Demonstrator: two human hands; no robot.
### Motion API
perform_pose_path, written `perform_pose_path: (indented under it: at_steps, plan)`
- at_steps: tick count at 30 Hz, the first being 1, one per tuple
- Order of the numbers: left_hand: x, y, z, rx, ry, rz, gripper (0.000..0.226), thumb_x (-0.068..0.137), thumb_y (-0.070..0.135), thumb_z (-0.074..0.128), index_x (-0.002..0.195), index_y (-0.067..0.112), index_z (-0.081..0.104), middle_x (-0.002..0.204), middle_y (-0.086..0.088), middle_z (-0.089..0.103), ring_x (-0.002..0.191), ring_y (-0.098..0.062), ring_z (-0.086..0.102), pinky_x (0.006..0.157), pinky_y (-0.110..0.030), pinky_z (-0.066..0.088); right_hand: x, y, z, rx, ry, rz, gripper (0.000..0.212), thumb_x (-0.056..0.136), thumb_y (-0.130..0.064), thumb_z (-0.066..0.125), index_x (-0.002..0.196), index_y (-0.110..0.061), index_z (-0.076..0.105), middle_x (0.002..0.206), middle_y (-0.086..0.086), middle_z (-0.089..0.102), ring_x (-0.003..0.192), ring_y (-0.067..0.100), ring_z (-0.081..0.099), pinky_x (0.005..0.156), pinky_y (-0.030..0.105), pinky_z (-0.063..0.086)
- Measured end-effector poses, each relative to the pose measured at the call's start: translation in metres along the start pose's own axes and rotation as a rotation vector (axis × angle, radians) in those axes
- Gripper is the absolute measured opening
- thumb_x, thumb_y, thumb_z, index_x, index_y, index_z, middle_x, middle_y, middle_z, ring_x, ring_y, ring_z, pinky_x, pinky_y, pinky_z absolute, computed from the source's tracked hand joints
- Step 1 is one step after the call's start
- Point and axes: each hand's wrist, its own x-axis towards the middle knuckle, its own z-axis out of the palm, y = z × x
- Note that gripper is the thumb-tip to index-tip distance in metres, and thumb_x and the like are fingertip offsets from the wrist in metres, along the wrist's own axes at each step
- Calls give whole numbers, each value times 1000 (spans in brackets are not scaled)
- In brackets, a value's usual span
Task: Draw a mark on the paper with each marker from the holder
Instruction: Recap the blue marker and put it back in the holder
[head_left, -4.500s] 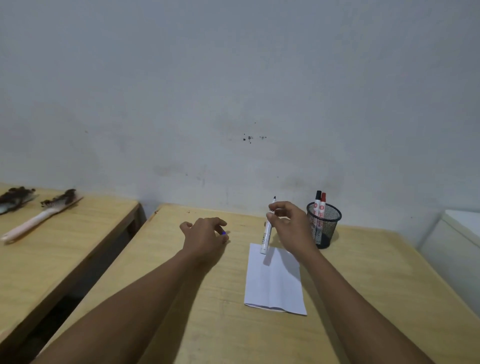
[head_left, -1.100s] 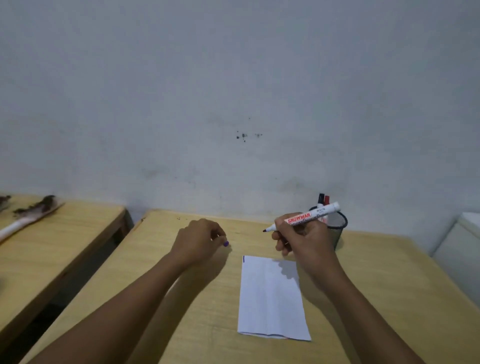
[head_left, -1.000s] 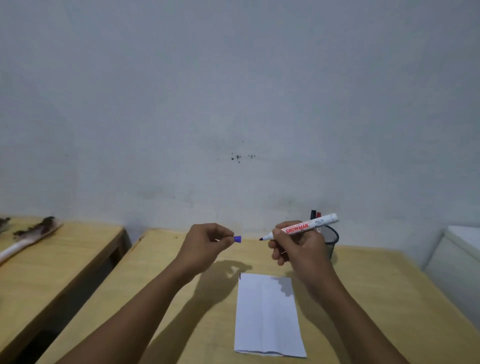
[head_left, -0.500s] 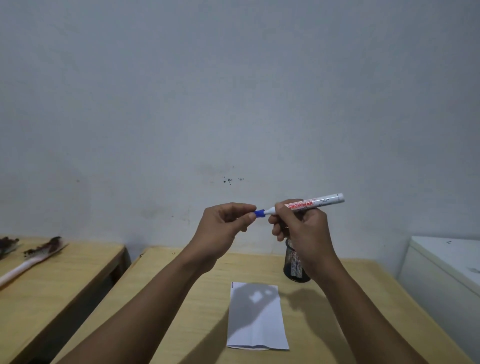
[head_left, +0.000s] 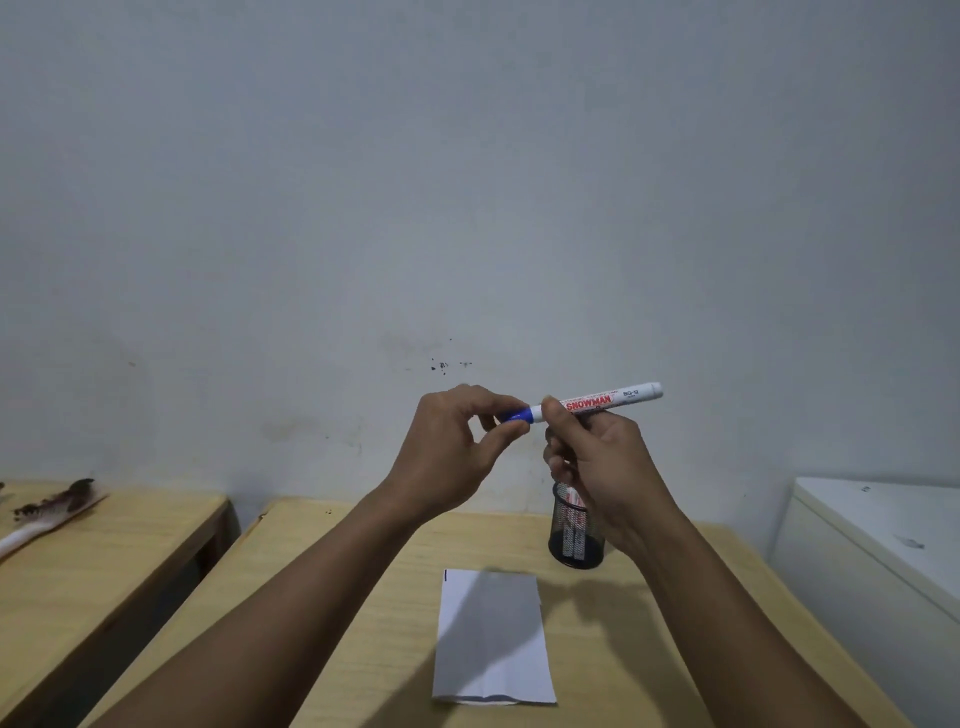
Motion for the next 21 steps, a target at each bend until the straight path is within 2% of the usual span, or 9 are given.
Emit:
perform_pose_path:
  at_steps: [3,6,9,12,14,16,17,19,21]
  plan:
    - [7,-6,10,77,2,-20,17,85,27,75,101,21,78,82,12,71,73,-8,62,63,-17,45,7,8,-8,-227,101,5,38,89,-47,68,85,-10,74,63,3,60,51,10,51,50,21,45]
    - [15,-10,24,178,-5,-19,22,85,31,74,104,21,77,89,5,75,72,-7,60,71,-33,55,17,27,-25,-727,280,-317,29,83,-44,77,95,-19,66,77,-6,59,61,5,54,55,23,47]
    - [19,-11,44,222,-65,55,21,85,34,74,103,23,77,87,6,75,71,-9,59,75,-40,53,30,47,-39,-922,104,-464,34,85,-29,78,116,-24,66,102,-13,51,79,3,62,67,26,56]
    - [25,-16,57,131,-87,42,25,83,40,74,104,25,76,87,10,73,71,-8,62,70,-33,54,52,58,-50,-897,122,-485,18,91,-21,72,108,-17,72,99,-8,56,76,2,62,68,28,58]
    - [25,-19,61,57,-66,-7,32,83,44,73,110,27,73,90,13,73,72,-6,64,66,-26,53,59,59,-55,-821,177,-450,14,92,-20,71,105,-16,71,98,-3,63,77,-3,63,64,12,52]
    - [26,-31,72,56,-73,-109,32,85,42,71,114,28,71,92,14,73,74,-5,65,69,-29,56,67,59,-64,-765,224,-361,16,94,-21,69,109,-16,66,99,3,68,74,-4,63,61,9,47]
    - [26,-39,76,83,-104,-160,33,86,42,70,116,28,70,93,13,73,75,-5,65,73,-32,57,69,59,-67,-763,232,-303,25,95,-21,67,119,-16,62,99,3,69,73,0,62,64,11,45]
    - [64,-82,160,129,-229,-277,38,87,44,68,121,27,66,102,10,73,81,-8,65,81,-37,57,131,93,-112,-828,251,-159,51,97,-21,64,144,-23,43,96,0,67,76,7,62,71,25,48]
    - [64,-92,172,122,-309,-354,47,88,45,67,129,23,60,114,4,71,93,-13,64,88,-40,55,134,100,-114,-896,215,-111,64,97,-22,64,151,-31,29,91,-3,66,77,14,64,69,29,50]
